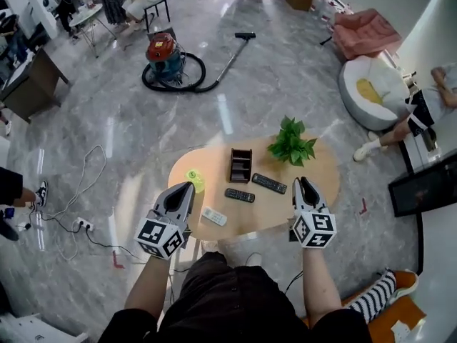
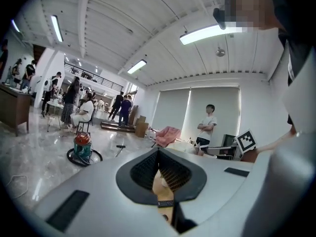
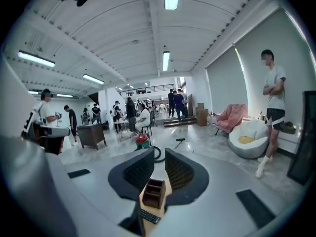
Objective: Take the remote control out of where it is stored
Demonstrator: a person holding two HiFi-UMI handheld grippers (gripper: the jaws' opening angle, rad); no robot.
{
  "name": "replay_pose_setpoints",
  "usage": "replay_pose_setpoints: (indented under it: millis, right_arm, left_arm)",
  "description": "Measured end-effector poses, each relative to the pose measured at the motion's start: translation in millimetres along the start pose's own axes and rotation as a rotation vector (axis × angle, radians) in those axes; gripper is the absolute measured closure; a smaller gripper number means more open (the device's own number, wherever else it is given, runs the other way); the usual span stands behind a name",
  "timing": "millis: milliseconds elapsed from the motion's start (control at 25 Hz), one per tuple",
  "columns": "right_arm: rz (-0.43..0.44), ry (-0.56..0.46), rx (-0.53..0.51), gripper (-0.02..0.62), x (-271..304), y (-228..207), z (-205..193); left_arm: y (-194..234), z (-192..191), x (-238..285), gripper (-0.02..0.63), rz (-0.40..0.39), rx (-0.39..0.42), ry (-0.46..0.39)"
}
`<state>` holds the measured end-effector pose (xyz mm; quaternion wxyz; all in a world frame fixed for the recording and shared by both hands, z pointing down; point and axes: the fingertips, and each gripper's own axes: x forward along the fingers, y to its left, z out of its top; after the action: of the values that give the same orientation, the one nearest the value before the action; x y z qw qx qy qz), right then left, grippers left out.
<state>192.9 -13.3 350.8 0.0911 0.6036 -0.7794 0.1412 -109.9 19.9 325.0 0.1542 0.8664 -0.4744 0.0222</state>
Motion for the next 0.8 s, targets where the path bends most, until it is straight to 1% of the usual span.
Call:
replay_pose_setpoints:
  millis: [40, 120, 280, 360, 480, 600, 720, 800]
  right_arm:
    - [0.017, -0.016, 0.02, 0.522, -7, 1, 8]
    - [0.059, -0.035, 0.021, 0.522, -21, 4, 20]
    - [0.14, -0.05, -0.042, 0.529, -61, -2, 32]
    - [0.156, -0.067, -0.055, 0.552, -73, -10, 34]
    - [0.171, -0.1, -0.034, 0.565, -83, -16, 41]
    - [0.196, -0.13, -0.013, 0.572, -92, -10, 50]
    - [0.217, -0.156, -0.022, 0.572, -100, -2, 61]
    - [0.23, -0.167, -0.034, 0.587, -102, 2, 66]
  left_arm:
    - [-6, 7, -4, 0.6, 0.011, 0.004, -0.015]
    - [-20, 17, -12, 0.6, 0.034, 0.004, -0.04]
    - [-60, 25, -16, 0.6, 0.052, 0.016, -0.073]
    - [-76, 32, -14, 0.6, 0.055, 0.027, -0.103]
    - [-95, 42, -13, 0.6, 0.056, 0.043, -0.129]
    - [-110, 49, -17, 0.601, 0.051, 0.06, -0.133]
    - [-121, 58, -23, 0.601, 0.049, 0.062, -0.155]
    - [-124, 61, -22, 0.601, 0.049, 0.066, -0.164]
